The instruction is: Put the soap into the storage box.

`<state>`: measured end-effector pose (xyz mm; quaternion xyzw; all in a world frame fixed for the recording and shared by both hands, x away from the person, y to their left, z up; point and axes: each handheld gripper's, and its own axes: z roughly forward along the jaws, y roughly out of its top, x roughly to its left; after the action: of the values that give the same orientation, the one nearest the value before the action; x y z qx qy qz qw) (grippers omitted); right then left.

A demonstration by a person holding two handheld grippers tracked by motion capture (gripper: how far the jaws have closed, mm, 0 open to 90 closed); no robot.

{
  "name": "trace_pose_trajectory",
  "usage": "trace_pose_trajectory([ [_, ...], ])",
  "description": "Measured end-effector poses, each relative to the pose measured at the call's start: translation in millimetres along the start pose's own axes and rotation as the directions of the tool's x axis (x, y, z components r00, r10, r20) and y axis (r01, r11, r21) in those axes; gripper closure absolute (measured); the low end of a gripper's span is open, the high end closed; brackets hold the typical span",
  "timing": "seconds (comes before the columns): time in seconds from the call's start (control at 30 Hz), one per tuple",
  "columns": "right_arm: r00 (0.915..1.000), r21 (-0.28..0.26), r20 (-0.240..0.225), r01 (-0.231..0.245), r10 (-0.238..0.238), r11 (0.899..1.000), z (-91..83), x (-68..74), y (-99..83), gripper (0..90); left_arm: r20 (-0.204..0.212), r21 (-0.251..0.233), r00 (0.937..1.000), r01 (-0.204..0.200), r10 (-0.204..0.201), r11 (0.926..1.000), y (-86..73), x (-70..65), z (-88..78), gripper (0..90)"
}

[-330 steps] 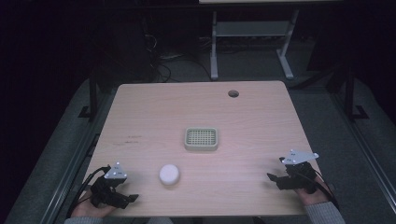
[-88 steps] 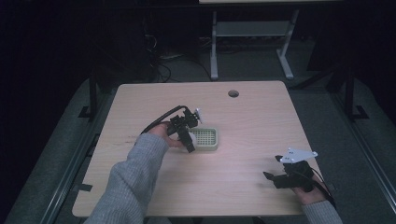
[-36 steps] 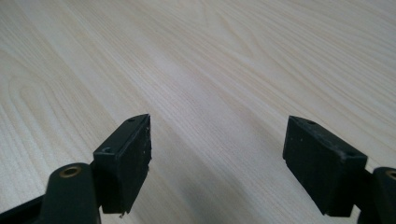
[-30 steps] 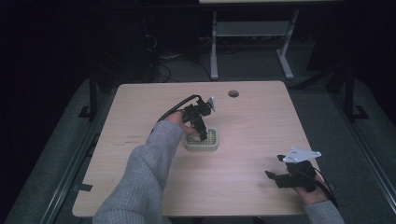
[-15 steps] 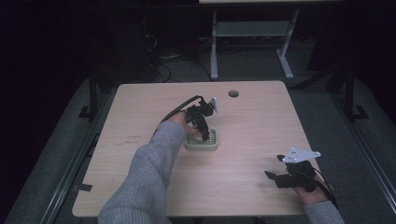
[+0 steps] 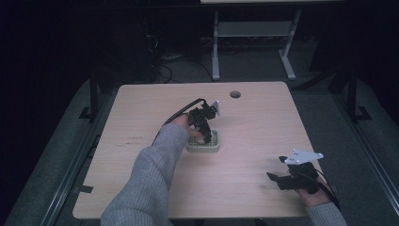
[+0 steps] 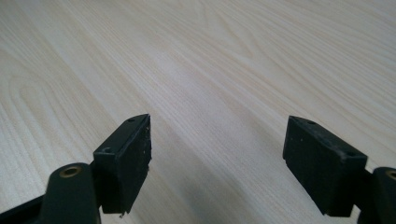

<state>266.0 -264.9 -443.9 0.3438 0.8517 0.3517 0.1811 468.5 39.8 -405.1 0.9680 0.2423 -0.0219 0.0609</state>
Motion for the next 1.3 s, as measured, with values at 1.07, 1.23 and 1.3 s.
trace_pose_trajectory([
  [1.07,1.0,0.0,-0.003,0.0,0.0,1.0,0.1,0.2,-0.3,23.1,0.019,-0.004,0.9998,-0.001,0.001,1.0,-2.7,1.5,6.9,23.6],
  [1.23,1.0,-0.002,-0.001,-0.002,0.002,1.0,-0.1,0.4,-0.4,23.1,0.019,-0.005,0.9998,0.004,-0.004,1.0,-2.8,1.7,7.0,23.6],
  [1.3,1.0,-0.005,0.0,-0.004,0.004,1.0,-0.5,0.2,-0.5,23.1,0.021,-0.003,0.9998,0.003,-0.003,1.0,-2.9,2.3,7.0,23.6],
])
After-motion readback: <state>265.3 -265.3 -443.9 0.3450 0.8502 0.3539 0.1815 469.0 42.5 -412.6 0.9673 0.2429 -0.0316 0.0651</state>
